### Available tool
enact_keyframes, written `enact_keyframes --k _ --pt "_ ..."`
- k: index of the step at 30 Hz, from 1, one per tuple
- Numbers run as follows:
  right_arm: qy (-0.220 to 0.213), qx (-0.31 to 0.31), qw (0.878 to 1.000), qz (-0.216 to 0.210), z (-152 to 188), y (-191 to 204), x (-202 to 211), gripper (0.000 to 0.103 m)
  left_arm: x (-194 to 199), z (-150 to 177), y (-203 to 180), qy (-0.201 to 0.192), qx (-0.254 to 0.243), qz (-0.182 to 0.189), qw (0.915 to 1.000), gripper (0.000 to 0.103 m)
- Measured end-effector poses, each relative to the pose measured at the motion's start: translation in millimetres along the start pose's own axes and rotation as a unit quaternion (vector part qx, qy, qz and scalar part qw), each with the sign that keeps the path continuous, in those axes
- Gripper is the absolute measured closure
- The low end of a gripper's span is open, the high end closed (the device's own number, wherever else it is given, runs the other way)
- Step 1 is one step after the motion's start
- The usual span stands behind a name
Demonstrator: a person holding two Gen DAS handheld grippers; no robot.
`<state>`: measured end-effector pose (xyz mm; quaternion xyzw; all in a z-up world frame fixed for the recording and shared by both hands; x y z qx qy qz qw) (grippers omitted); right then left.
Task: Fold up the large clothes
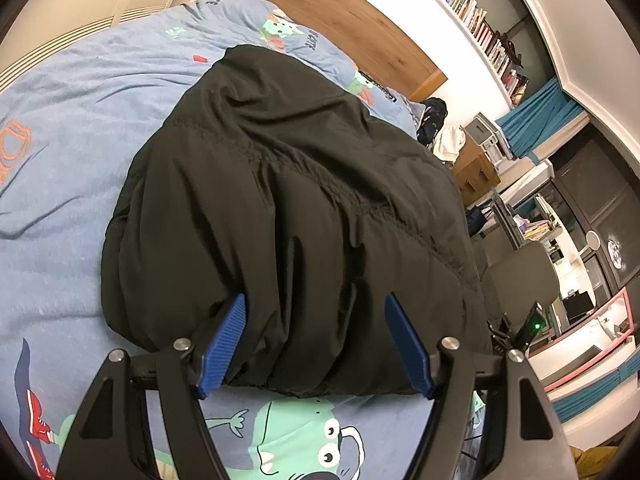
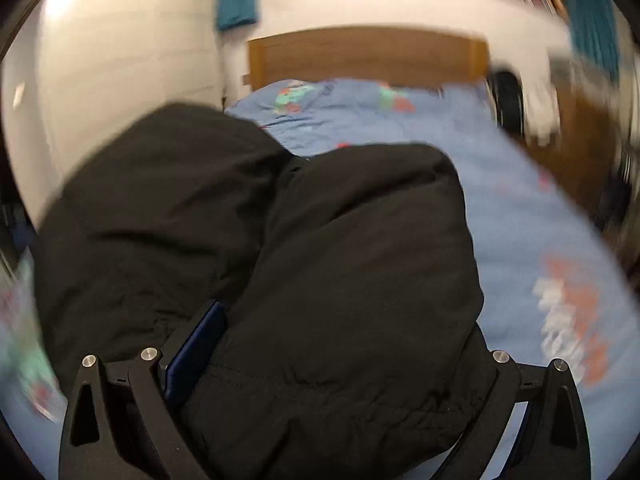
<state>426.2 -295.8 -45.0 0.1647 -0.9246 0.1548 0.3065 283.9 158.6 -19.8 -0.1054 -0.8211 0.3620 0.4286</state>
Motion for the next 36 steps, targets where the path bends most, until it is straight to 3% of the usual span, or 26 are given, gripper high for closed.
enact_keyframes --k 7,10,14,16,20,22,26,29,32,33,34,35,36 --pt "0.019 0.092 0.994 0.052 -13.9 10.8 -4.6 0.005 -11.1 3.8 -16.0 -0.006 -0.011 -0.010 0.9999 0.033" --pt "0.008 0.141 0.986 0.090 -13.8 33.2 17.5 0.005 -14.4 7.0 -24.9 -0.011 -0.017 -0.015 0.9997 0.033" --pt "-0.010 0.270 0.949 0.163 -14.3 75.3 30.0 0.005 -13.2 7.8 -26.0 -0.016 -0.007 -0.013 0.9998 0.033" --pt "-0.009 0.326 0.923 0.206 -12.7 96.7 32.2 0.005 -10.7 8.7 -22.0 -0.018 0.000 -0.013 0.9998 0.033" --pt "-0.015 0.390 0.885 0.254 -7.9 129.3 37.1 0.005 -3.9 10.4 -16.2 -0.019 0.006 -0.019 0.9996 0.033" --pt "-0.019 0.395 0.879 0.265 -6.3 134.8 39.6 0.005 -2.4 8.2 -16.7 -0.019 0.007 -0.021 0.9996 0.033" --pt "-0.018 0.369 0.891 0.265 -7.1 130.2 44.8 0.005 -2.7 7.0 -16.5 -0.018 0.006 -0.024 0.9995 0.033" --pt "-0.019 0.329 0.914 0.237 -14.7 122.9 46.9 0.005 -4.3 6.9 -15.3 -0.016 0.007 -0.024 0.9996 0.033" --pt "-0.023 0.236 0.958 0.162 -22.7 101.8 48.3 0.005 -4.2 7.1 -13.2 -0.015 0.009 -0.022 0.9996 0.033" --pt "-0.022 0.164 0.980 0.110 -26.6 84.5 48.8 0.004 -4.3 7.8 -12.3 -0.014 0.009 -0.022 0.9996 0.033" --pt "-0.019 0.122 0.989 0.082 -27.3 73.7 46.5 0.004 -4.1 8.5 -11.2 -0.013 0.011 -0.021 0.9996 0.033" --pt "-0.006 0.042 0.999 0.025 -26.8 53.8 38.8 0.004 -3.6 9.0 -10.2 -0.013 0.011 -0.021 0.9996 0.033" --pt "0.011 -0.014 1.000 -0.012 -23.6 39.4 28.6 0.004 -2.8 9.5 -9.7 -0.013 0.011 -0.021 0.9996 0.033"
Point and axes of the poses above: each gripper's, at about its wrist camera, not at the fingertips, and x roughly against the way its jaws point, y to its left, z to its underside, the point moved 1 cm from there along -x, roughly the way its jaws point, and after that the axes turned 13 degrees about x, right-handed, at the moved point
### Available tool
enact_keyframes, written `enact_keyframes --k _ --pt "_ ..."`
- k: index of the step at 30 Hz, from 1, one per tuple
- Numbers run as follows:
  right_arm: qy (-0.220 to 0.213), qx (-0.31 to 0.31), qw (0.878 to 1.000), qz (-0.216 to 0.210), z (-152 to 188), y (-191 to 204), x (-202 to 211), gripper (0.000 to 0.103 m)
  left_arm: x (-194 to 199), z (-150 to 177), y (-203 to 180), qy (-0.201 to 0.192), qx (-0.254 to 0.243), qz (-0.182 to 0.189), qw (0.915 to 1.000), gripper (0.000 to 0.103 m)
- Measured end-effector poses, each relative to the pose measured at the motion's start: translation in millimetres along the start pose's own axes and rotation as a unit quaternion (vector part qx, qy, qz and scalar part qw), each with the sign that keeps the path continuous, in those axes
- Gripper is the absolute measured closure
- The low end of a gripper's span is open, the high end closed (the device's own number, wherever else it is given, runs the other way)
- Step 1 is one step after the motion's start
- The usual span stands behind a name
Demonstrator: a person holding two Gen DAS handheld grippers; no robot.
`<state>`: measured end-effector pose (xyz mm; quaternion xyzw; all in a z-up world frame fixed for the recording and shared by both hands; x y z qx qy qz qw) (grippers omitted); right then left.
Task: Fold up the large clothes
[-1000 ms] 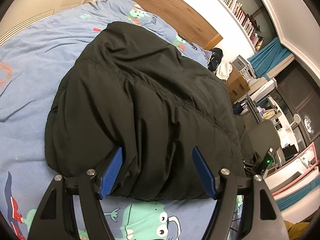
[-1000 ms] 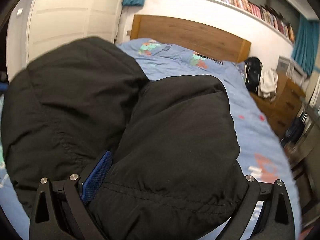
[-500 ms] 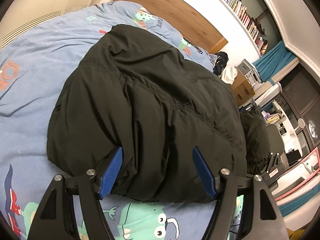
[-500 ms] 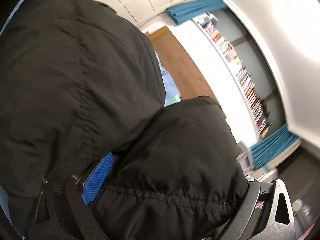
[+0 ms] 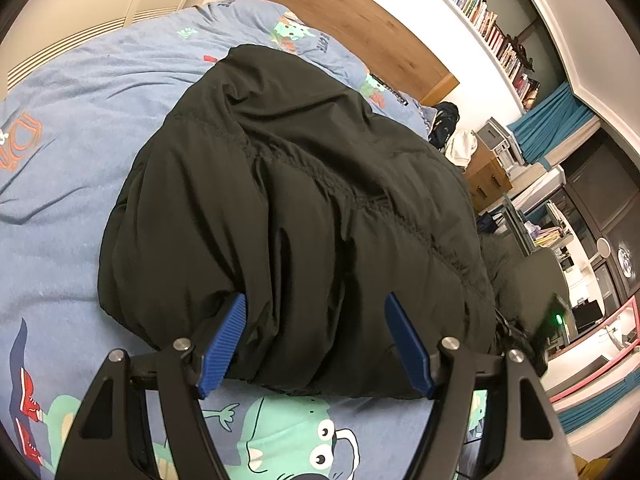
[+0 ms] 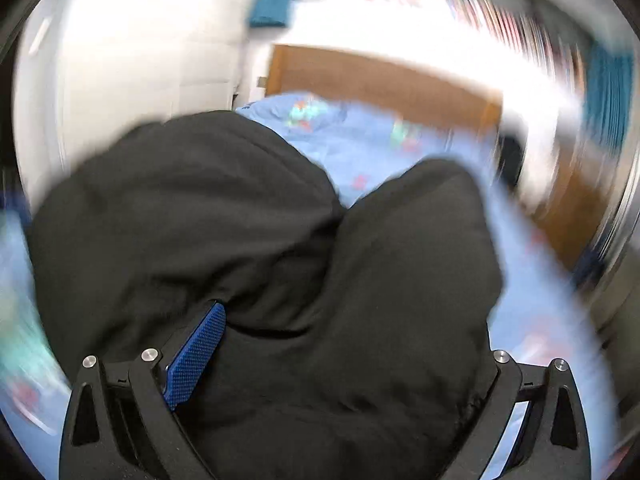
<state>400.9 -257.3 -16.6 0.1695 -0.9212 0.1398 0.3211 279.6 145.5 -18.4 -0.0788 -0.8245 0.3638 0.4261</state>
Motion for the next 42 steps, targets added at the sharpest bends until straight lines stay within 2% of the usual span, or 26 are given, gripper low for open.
enact_keyframes --k 2,4,5,7,8,9,10,13,15,17,18,19,20,23,25,27,29,30,32,33,34,36,38,40,41,42 --pt "0.036 -0.074 0.996 -0.036 6.8 -20.4 -20.8 0.004 2.1 0.5 0.8 -0.001 0.001 0.002 1.0000 0.033" --pt "0.072 -0.157 0.981 -0.086 21.6 -42.0 -47.6 0.004 3.6 1.2 1.1 -0.001 0.000 0.003 1.0000 0.033" --pt "0.085 -0.201 0.969 -0.113 31.1 -52.0 -59.1 0.004 3.8 1.4 1.9 -0.001 0.000 0.003 1.0000 0.033" --pt "0.093 -0.296 0.932 -0.187 52.7 -62.4 -82.3 0.004 3.5 1.9 3.0 0.000 0.002 0.002 1.0000 0.033" --pt "0.096 -0.333 0.914 -0.211 63.5 -66.0 -91.4 0.004 3.1 2.3 3.4 0.001 0.003 0.002 1.0000 0.033" --pt "0.100 -0.354 0.902 -0.225 71.7 -66.5 -98.9 0.004 3.0 2.6 3.6 0.002 0.003 0.001 1.0000 0.033" --pt "0.103 -0.357 0.899 -0.232 74.4 -66.1 -101.8 0.004 3.1 3.1 3.8 0.002 0.002 0.001 1.0000 0.033" --pt "0.126 -0.336 0.902 -0.241 73.3 -71.6 -102.1 0.004 4.3 3.8 3.9 0.002 0.004 0.002 1.0000 0.033" --pt "0.143 -0.329 0.908 -0.219 70.1 -85.9 -98.8 0.004 6.4 4.2 3.6 0.001 0.002 0.004 1.0000 0.033" --pt "0.134 -0.327 0.919 -0.173 71.6 -107.8 -86.5 0.004 9.1 4.0 4.0 -0.001 0.001 0.004 1.0000 0.033" --pt "0.131 -0.334 0.925 -0.125 76.1 -124.9 -77.4 0.004 10.4 4.1 4.8 -0.002 0.003 0.005 1.0000 0.033" --pt "0.127 -0.350 0.923 -0.101 82.4 -138.6 -70.8 0.004 12.1 2.9 6.0 -0.002 0.004 0.006 1.0000 0.033" --pt "0.122 -0.364 0.918 -0.103 86.4 -143.8 -68.3 0.005 13.6 2.0 7.3 -0.003 0.004 0.006 1.0000 0.033" --pt "0.086 -0.413 0.899 -0.120 94.3 -153.6 -57.2 0.004 19.3 1.7 9.8 -0.005 0.004 0.007 1.0000 0.033" --pt "0.043 -0.452 0.877 -0.156 99.2 -159.1 -47.5 0.004 23.2 0.3 11.7 -0.006 0.004 0.009 0.9999 0.033" --pt "0.012 -0.496 0.846 -0.195 103.4 -166.9 -38.9 0.004 25.5 0.4 11.8 -0.008 0.004 0.009 0.9999 0.033" --pt "-0.008 -0.514 0.830 -0.219 105.4 -174.1 -31.0 0.004 26.8 -0.1 9.1 -0.010 -0.002 0.006 0.9999 0.033" --pt "-0.031 -0.523 0.818 -0.236 106.9 -177.0 -23.2 0.004 26.7 -0.1 6.9 -0.011 -0.004 0.005 0.9999 0.033" --pt "-0.069 -0.529 0.805 -0.261 108.8 -180.2 -12.5 0.004 26.6 -0.9 -0.4 -0.011 -0.009 0.008 0.9999 0.033" --pt "-0.069 -0.519 0.812 -0.259 107.6 -180.6 -8.9 0.004 26.5 -0.9 -2.8 -0.010 -0.011 0.010 0.9998 0.033" --pt "-0.062 -0.507 0.824 -0.247 106.5 -179.1 -7.0 0.004 26.4 -0.4 -6.1 -0.009 -0.013 0.013 0.9998 0.033" --pt "-0.044 -0.463 0.856 -0.224 95.2 -168.9 -6.3 0.004 25.7 1.7 -10.7 -0.007 -0.016 0.015 0.9997 0.033" --pt "-0.018 -0.419 0.891 -0.175 84.8 -160.7 -11.4 0.004 25.0 3.6 -13.9 -0.007 -0.021 0.014 0.9997 0.033" --pt "-0.005 -0.410 0.900 -0.147 78.6 -159.0 -22.1 0.004 24.3 4.4 -12.5 -0.005 -0.020 0.013 0.9997 0.033" --pt "-0.003 -0.420 0.896 -0.144 85.6 -158.8 -26.4 0.004 23.8 4.7 -11.2 -0.004 -0.018 0.012 0.9998 0.033" --pt "-0.005 -0.452 0.880 -0.147 92.8 -161.5 -32.5 0.004 23.1 5.1 -9.4 -0.003 -0.017 0.008 0.9998 0.033"
Point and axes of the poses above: each gripper's, at about its wrist camera, not at the fingertips, and x roughly against the way its jaws point, y to its left, z to its underside, the point moved 1 cm from there along -x, roughly the way its jaws point, and after that the axes turned 13 degrees about x, right-handed, at the moved point
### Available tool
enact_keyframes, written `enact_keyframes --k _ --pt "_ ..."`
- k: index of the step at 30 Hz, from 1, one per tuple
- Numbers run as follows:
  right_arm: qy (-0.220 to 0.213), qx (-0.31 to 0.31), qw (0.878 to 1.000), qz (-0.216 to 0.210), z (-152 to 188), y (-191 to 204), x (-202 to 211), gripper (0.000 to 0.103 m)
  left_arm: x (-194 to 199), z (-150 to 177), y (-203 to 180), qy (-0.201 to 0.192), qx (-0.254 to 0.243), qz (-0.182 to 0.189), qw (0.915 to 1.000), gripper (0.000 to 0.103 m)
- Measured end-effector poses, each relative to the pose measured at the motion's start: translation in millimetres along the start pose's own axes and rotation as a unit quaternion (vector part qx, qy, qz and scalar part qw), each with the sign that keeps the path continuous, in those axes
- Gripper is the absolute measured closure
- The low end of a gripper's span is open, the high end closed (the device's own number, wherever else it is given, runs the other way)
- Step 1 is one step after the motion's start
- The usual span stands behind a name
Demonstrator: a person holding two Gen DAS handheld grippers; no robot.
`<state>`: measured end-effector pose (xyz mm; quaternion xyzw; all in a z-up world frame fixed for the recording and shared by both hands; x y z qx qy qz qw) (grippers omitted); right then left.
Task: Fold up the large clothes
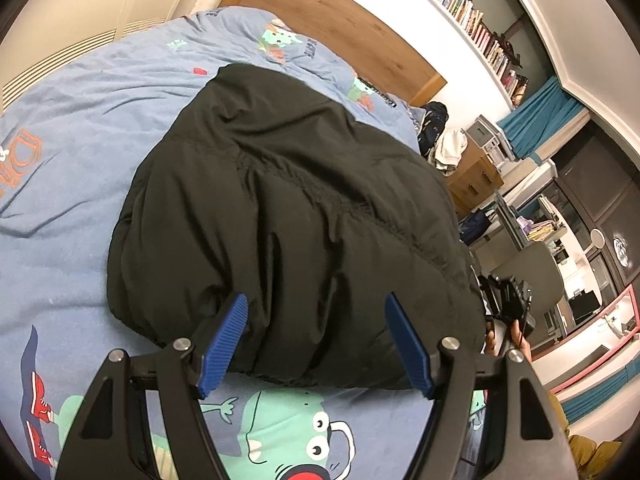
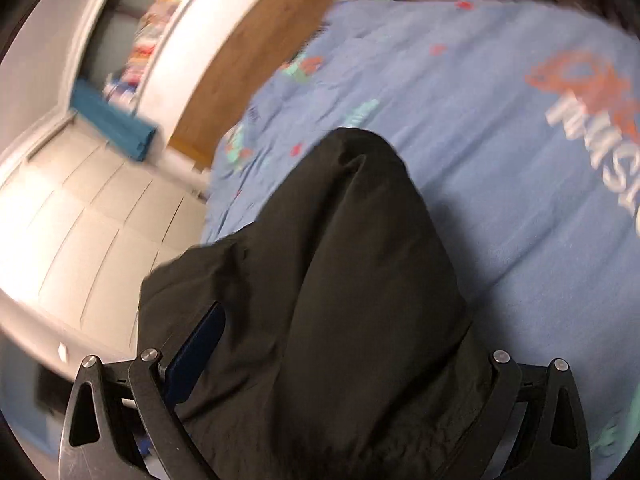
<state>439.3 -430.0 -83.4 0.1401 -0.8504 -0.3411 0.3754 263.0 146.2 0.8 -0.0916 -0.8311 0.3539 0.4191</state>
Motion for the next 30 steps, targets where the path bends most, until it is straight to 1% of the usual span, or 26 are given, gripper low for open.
enact_keyframes --k 1,2,3,4,5,6,7,8,9,10,12,13,14,15,18,19,21,23,24,25,26,27,28,29,30 --pt "-0.004 -0.033 0.999 -0.019 -3.2 -5.5 -5.9 0.004 -0.3 0.6 1.9 0.000 0.001 -0.002 1.0000 0.033" --pt "-0.007 -0.082 0.995 -0.048 -1.0 -17.7 -11.5 0.004 -0.3 0.5 4.2 0.000 0.003 -0.003 1.0000 0.033" --pt "-0.007 -0.106 0.993 -0.059 1.0 -23.9 -16.8 0.004 -0.6 0.7 5.4 0.000 0.004 -0.004 1.0000 0.033" --pt "0.000 -0.115 0.991 -0.069 3.3 -22.1 -23.2 0.004 -0.6 1.4 7.2 0.000 0.007 -0.004 1.0000 0.033" --pt "0.021 -0.105 0.991 -0.075 5.8 -18.5 -28.5 0.004 -0.8 1.8 8.4 0.001 0.009 -0.004 1.0000 0.033" --pt "0.049 -0.080 0.994 -0.062 10.1 -12.4 -33.9 0.004 -0.5 2.6 9.4 0.001 0.010 -0.003 0.9999 0.033" --pt "0.072 -0.054 0.995 -0.034 15.2 -7.5 -36.7 0.004 -0.5 3.5 10.5 0.001 0.011 -0.001 0.9999 0.033" --pt "0.102 -0.027 0.994 0.000 26.8 -4.0 -38.9 0.004 0.0 4.4 11.1 0.001 0.013 0.001 0.9999 0.033" --pt "0.117 -0.032 0.993 0.010 34.7 -5.1 -40.5 0.004 0.5 4.9 10.9 0.001 0.014 0.004 0.9999 0.033" --pt "0.115 -0.052 0.992 0.010 47.4 -11.0 -34.7 0.004 1.3 6.0 11.0 0.001 0.014 0.007 0.9999 0.033" --pt "0.095 -0.079 0.992 0.005 68.1 -17.7 -20.0 0.004 2.7 7.4 11.2 0.003 0.013 0.011 0.9998 0.033" --pt "0.086 -0.089 0.992 0.004 80.5 -17.5 -10.7 0.004 3.6 8.3 11.4 0.004 0.012 0.012 0.9998 0.033" --pt "0.079 -0.099 0.992 0.004 85.5 -17.8 -8.4 0.004 5.2 9.4 11.6 0.004 0.011 0.014 0.9998 0.033" --pt "0.071 -0.123 0.990 0.002 99.6 -17.7 1.3 0.004 6.2 9.7 12.1 0.005 0.012 0.015 0.9998 0.033" --pt "0.072 -0.173 0.982 -0.013 129.1 -15.2 19.3 0.004 13.2 11.2 14.1 0.007 0.011 0.021 0.9997 0.033" --pt "0.080 -0.173 0.982 -0.013 136.8 -11.4 24.9 0.004 15.4 12.1 14.3 0.007 0.009 0.018 0.9998 0.033" --pt "0.108 -0.141 0.984 -0.001 142.5 0.0 30.2 0.004 20.5 14.6 13.1 0.005 0.002 0.008 1.0000 0.033" --pt "0.128 -0.088 0.987 0.029 134.1 10.1 33.6 0.004 24.9 17.1 13.8 0.006 0.002 0.006 1.0000 0.033" --pt "0.127 -0.034 0.989 0.067 121.9 18.0 37.7 0.004 26.9 18.0 12.5 0.006 0.001 0.004 1.0000 0.033" --pt "0.110 0.024 0.987 0.116 106.7 26.9 44.7 0.004 28.5 19.7 11.5 0.006 -0.003 0.001 1.0000 0.033" --pt "0.094 0.054 0.984 0.145 97.6 32.2 49.7 0.004 29.9 22.8 9.2 0.005 -0.013 -0.009 0.9999 0.033" --pt "0.065 0.097 0.975 0.188 84.0 41.2 57.4 0.004 30.3 25.4 7.2 0.005 -0.022 -0.019 0.9996 0.033" --pt "0.047 0.126 0.967 0.216 74.5 48.3 61.2 0.004 30.3 29.0 4.4 0.003 -0.033 -0.032 0.9990 0.033" --pt "0.034 0.150 0.959 0.237 68.0 55.9 62.7 0.004 29.7 32.1 2.8 0.000 -0.041 -0.042 0.9983 0.033" --pt "0.029 0.166 0.955 0.245 63.7 63.6 60.8 0.004 28.5 36.5 0.2 -0.004 -0.051 -0.054 0.9972 0.033"
Point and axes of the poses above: each gripper's, at about its wrist camera, not at the fingertips, and x roughly against the way its jaws point, y to its left, z to its underside, the point moved 1 cm from there along -x, roughly the way its jaws point, and after that the axes turned 13 degrees about x, right-handed, at the moved point
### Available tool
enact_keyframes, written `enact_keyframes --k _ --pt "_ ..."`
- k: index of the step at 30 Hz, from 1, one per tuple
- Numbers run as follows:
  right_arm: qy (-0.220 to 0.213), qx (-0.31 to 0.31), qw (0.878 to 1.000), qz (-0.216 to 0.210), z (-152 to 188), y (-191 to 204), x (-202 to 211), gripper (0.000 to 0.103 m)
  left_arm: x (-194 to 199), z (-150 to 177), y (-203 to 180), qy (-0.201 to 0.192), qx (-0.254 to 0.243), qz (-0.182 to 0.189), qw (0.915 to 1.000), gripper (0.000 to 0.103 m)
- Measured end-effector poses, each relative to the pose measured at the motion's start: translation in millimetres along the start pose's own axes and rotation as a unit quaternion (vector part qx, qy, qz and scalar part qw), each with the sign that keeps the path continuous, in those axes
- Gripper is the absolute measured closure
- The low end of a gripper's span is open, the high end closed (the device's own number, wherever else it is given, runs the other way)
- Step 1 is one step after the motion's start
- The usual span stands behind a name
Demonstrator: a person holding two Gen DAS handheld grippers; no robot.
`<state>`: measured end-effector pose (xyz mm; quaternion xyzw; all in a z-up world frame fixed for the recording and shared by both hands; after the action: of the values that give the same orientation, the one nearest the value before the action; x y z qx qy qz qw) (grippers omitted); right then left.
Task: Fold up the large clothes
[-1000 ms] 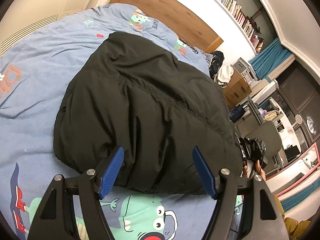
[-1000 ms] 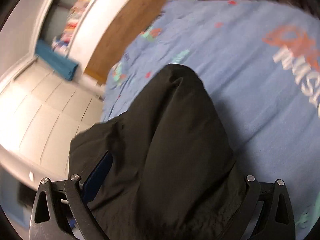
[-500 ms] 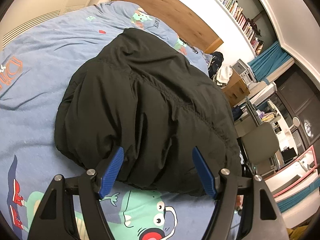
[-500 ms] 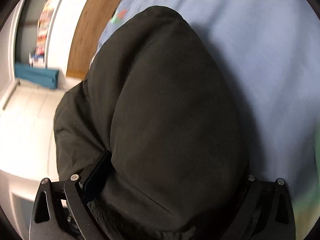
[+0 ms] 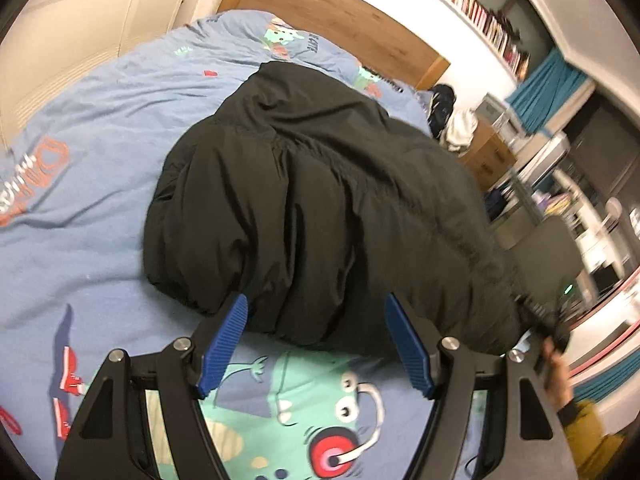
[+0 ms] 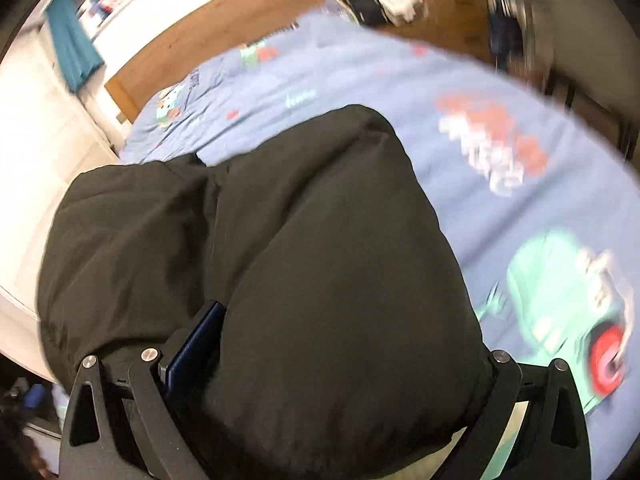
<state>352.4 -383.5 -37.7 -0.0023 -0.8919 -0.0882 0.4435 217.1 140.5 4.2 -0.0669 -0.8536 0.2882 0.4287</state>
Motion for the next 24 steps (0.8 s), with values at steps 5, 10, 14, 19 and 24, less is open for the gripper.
enact_keyframes --k 5,10,14,19,24 --pt "-0.010 0.070 0.997 -0.009 -4.6 32.2 2.6 0.004 -11.0 27.2 -16.6 -0.021 -0.042 -0.061 0.9970 0.033" --pt "-0.045 0.097 0.994 0.005 28.3 51.1 24.0 0.004 -21.5 44.0 -35.0 -0.067 -0.075 -0.110 0.9889 0.031" --pt "-0.063 0.123 0.990 0.034 31.8 63.9 28.7 0.004 -26.8 46.2 -48.8 -0.097 -0.093 -0.135 0.9818 0.027" --pt "-0.086 0.153 0.983 0.053 33.5 71.8 37.0 0.004 -31.0 47.6 -71.2 -0.098 -0.102 -0.118 0.9829 0.027" --pt "-0.088 0.176 0.980 0.039 37.1 69.3 35.9 0.004 -43.0 55.6 -105.2 -0.104 -0.122 -0.114 0.9804 0.027"
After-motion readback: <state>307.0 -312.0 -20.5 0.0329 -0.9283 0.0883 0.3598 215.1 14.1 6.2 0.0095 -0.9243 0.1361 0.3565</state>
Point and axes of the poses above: each gripper's, at about its wrist camera, not at the fingertips, and x roughly against the way its jaws point, y to its left, z to its underside, the point moved 1 cm from there along -x, roughly the way its jaws point, and after that the axes turned 13 degrees about x, right-handed, at the moved point
